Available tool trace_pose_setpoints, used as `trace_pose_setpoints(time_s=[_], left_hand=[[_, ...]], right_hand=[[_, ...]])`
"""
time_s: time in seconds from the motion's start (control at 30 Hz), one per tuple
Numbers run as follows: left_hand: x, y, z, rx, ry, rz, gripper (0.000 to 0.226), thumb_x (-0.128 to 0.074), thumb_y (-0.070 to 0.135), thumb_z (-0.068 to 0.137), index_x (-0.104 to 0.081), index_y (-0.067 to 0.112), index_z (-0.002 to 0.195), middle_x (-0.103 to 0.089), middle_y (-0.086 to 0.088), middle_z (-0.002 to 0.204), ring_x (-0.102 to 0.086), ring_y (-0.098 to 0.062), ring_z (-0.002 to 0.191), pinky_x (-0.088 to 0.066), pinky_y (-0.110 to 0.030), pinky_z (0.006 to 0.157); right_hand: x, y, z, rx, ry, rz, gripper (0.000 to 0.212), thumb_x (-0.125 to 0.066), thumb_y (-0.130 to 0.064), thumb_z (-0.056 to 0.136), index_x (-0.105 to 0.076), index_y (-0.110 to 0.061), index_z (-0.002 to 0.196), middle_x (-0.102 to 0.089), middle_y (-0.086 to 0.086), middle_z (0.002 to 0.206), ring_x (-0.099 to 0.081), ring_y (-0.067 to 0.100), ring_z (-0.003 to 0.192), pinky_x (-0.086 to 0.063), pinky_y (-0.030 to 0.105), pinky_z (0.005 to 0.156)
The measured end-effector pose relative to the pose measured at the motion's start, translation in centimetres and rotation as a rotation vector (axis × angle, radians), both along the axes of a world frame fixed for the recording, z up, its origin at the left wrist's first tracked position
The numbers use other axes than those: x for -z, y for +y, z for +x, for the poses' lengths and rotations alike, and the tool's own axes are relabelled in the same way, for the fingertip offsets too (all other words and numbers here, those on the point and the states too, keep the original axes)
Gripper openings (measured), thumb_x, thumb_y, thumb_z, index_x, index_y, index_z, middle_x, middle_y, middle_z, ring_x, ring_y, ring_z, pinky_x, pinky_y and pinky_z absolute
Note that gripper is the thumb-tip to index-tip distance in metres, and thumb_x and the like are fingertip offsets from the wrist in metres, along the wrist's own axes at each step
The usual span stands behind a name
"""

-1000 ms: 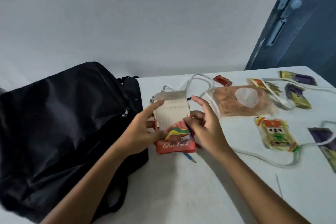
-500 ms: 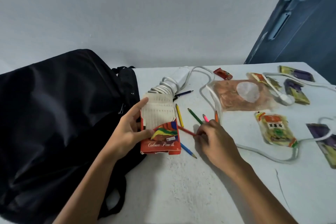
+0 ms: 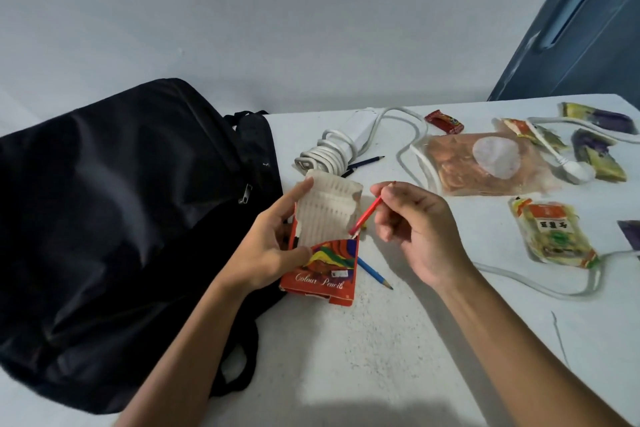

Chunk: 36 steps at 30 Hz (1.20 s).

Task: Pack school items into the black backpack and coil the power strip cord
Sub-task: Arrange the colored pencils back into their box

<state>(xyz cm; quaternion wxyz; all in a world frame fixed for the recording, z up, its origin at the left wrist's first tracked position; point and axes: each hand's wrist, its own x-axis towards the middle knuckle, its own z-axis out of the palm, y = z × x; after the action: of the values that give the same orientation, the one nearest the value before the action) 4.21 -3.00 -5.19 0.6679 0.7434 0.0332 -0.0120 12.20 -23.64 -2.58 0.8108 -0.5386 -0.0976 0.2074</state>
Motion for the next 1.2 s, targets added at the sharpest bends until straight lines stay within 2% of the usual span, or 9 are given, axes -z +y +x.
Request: trace_pose_setpoints(time_s=[0.07,0.1,0.27,0.4,0.57,0.73,0.9,1.1,1.2], left_hand=[[0.0,0.1,-0.1,0.013,-0.003,0.005,0.088,-0.062,-0.008,0.073,-0.034,0.029,0.146,-0.056,-0.006,0.129,-0.066,-0.031,0.104,-0.058,-0.042,0.080],[0.0,0.1,-0.1,0.019,0.000,0.010,0.088,-0.063,-0.008,0.073,-0.034,0.030,0.146,-0.054,-0.005,0.131,-0.065,-0.030,0.106,-0.058,-0.042,0.081],[0.0,0.1,-0.1,0.039,-0.001,0.004,0.088,-0.064,-0.007,0.073,-0.034,0.032,0.146,-0.052,-0.005,0.133,-0.064,-0.031,0.109,-0.057,-0.046,0.082],[-0.2,0.0,-0.1,0.039,-0.015,-0.005,0.089,-0.062,-0.011,0.071,-0.034,0.028,0.147,-0.055,-0.001,0.132,-0.064,-0.030,0.109,-0.058,-0.045,0.081],[-0.1,0.1,-0.2,0.029,-0.020,0.002,0.089,-0.060,-0.011,0.070,-0.035,0.028,0.146,-0.063,0.000,0.120,-0.067,-0.032,0.098,-0.059,-0.044,0.076],[-0.3,0.0,0.0,0.026,-0.030,-0.009,0.084,-0.060,-0.009,0.070,-0.041,0.029,0.142,-0.058,0.001,0.126,-0.065,-0.029,0.104,-0.058,-0.035,0.074],[-0.2,0.0,-0.1,-0.004,-0.039,-0.030,0.083,-0.061,-0.007,0.067,-0.044,0.030,0.139,-0.059,-0.002,0.126,-0.064,-0.029,0.108,-0.055,-0.032,0.078],[-0.2,0.2,-0.2,-0.032,-0.047,-0.059,0.082,-0.060,-0.007,0.068,-0.042,0.027,0.141,-0.058,-0.005,0.129,-0.062,-0.027,0.112,-0.055,-0.031,0.080],[-0.3,0.3,-0.2,-0.049,-0.062,-0.052,0.079,-0.063,-0.003,0.069,-0.043,0.029,0.139,-0.058,-0.004,0.128,-0.062,-0.026,0.113,-0.055,-0.032,0.081]], right_hand=[[0.2,0.5,0.5,0.098,-0.069,-0.123,0.013,-0.064,-0.018,0.083,-0.071,-0.008,0.087,-0.044,0.010,0.055,-0.033,0.014,0.048,-0.026,0.024,0.045],[0.4,0.7,0.7,0.126,-0.102,-0.177,0.012,-0.062,-0.015,0.087,-0.071,-0.007,0.089,-0.040,0.013,0.059,-0.031,0.015,0.050,-0.025,0.026,0.046],[0.8,1.3,1.0,0.122,-0.213,-0.317,0.013,-0.060,-0.013,0.092,-0.071,-0.007,0.093,-0.055,0.016,0.066,-0.049,0.015,0.055,-0.045,0.026,0.050],[1.7,1.4,0.9,0.135,-0.263,-0.391,0.010,-0.060,-0.007,0.091,-0.068,-0.009,0.098,-0.060,0.014,0.068,-0.053,0.010,0.054,-0.048,0.024,0.051],[2.0,1.4,1.1,0.203,-0.276,-0.405,0.015,-0.066,-0.008,0.087,-0.056,-0.011,0.098,-0.062,0.010,0.063,-0.056,0.011,0.052,-0.047,0.022,0.050],[2.2,1.7,0.9,0.201,-0.299,-0.429,0.014,-0.066,-0.006,0.086,-0.056,-0.010,0.095,-0.060,0.015,0.062,-0.055,0.013,0.049,-0.045,0.021,0.049],[2.4,1.8,0.8,0.185,-0.326,-0.468,0.016,-0.068,-0.004,0.085,-0.056,-0.002,0.095,-0.061,0.004,0.057,-0.057,0.008,0.047,-0.045,0.018,0.050],[2.5,1.9,0.2,0.153,-0.335,-0.512,0.013,-0.076,-0.011,0.078,-0.066,-0.006,0.084,-0.064,0.001,0.072,-0.054,0.005,0.063,-0.045,0.017,0.059],[2.5,1.9,-0.4,0.116,-0.330,-0.505,0.006,-0.072,-0.011,0.082,-0.067,-0.010,0.079,-0.066,0.002,0.075,-0.057,0.008,0.067,-0.046,0.017,0.063]])
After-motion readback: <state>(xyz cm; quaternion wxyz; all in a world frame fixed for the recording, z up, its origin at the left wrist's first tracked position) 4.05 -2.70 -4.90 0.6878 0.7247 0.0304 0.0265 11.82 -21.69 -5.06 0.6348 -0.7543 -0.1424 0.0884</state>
